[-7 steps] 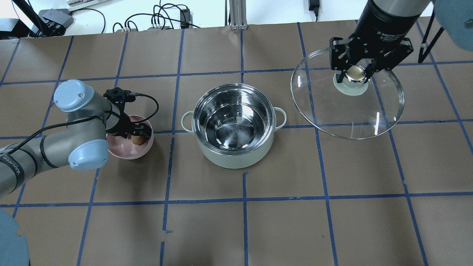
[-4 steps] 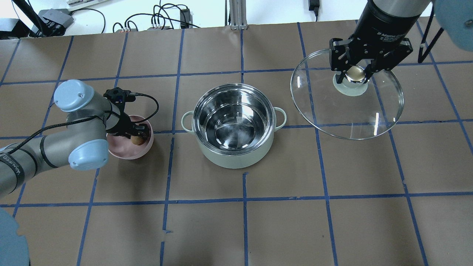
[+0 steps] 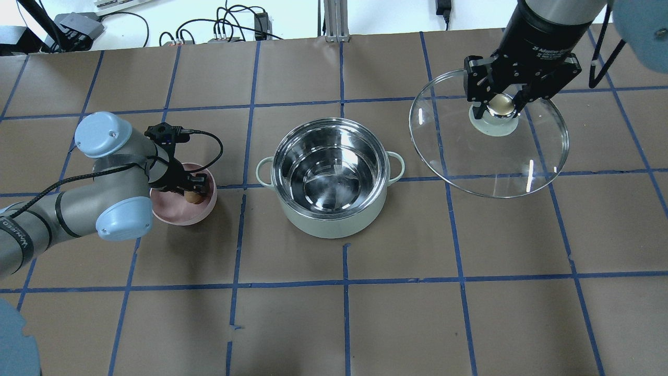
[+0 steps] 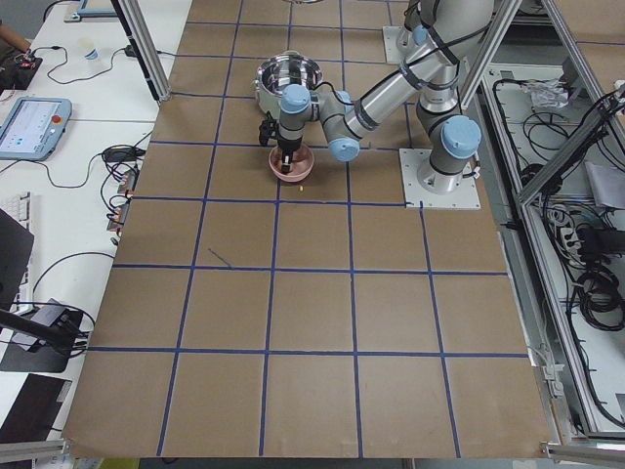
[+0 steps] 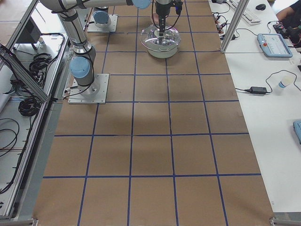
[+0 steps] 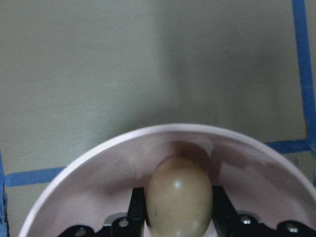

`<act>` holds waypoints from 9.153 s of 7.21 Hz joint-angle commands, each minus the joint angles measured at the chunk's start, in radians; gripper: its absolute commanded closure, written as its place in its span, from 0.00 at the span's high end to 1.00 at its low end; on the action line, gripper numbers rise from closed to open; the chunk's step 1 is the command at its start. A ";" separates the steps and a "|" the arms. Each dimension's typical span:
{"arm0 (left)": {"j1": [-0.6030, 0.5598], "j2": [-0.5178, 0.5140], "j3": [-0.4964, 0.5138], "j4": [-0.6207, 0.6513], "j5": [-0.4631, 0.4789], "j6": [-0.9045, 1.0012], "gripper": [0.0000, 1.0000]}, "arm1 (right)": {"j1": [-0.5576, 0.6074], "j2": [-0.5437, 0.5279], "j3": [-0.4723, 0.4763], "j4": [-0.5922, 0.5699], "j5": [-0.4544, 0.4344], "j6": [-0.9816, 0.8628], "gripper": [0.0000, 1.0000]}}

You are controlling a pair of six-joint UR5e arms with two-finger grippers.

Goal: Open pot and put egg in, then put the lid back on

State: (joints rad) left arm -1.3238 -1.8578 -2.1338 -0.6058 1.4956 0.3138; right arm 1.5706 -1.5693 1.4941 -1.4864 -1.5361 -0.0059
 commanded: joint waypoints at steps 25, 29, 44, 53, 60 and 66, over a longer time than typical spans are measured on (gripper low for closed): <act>-0.567 -0.073 0.403 -0.353 0.166 -0.664 0.29 | -0.003 0.000 0.009 0.000 -0.001 -0.009 0.05; -0.595 -0.096 0.403 -0.338 0.239 -0.660 0.29 | -0.003 0.000 0.009 0.001 -0.001 -0.022 0.05; -0.241 0.228 0.507 -0.806 0.112 -0.396 1.00 | 0.348 0.329 -0.152 -0.211 -0.033 0.363 0.05; -0.216 0.322 0.589 -1.029 0.112 -0.280 1.00 | 0.468 0.440 -0.082 -0.380 -0.047 0.477 0.05; -0.201 0.325 0.598 -1.033 0.114 -0.283 1.00 | 0.468 0.434 -0.080 -0.394 -0.047 0.486 1.00; -0.209 0.338 0.589 -1.033 0.114 -0.298 1.00 | 0.143 0.063 -0.040 -0.063 -0.035 0.240 1.00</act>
State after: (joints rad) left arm -1.5292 -1.5203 -1.5443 -1.6383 1.6109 0.0202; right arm 1.8021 -1.4301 1.4383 -1.6167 -1.5712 0.3261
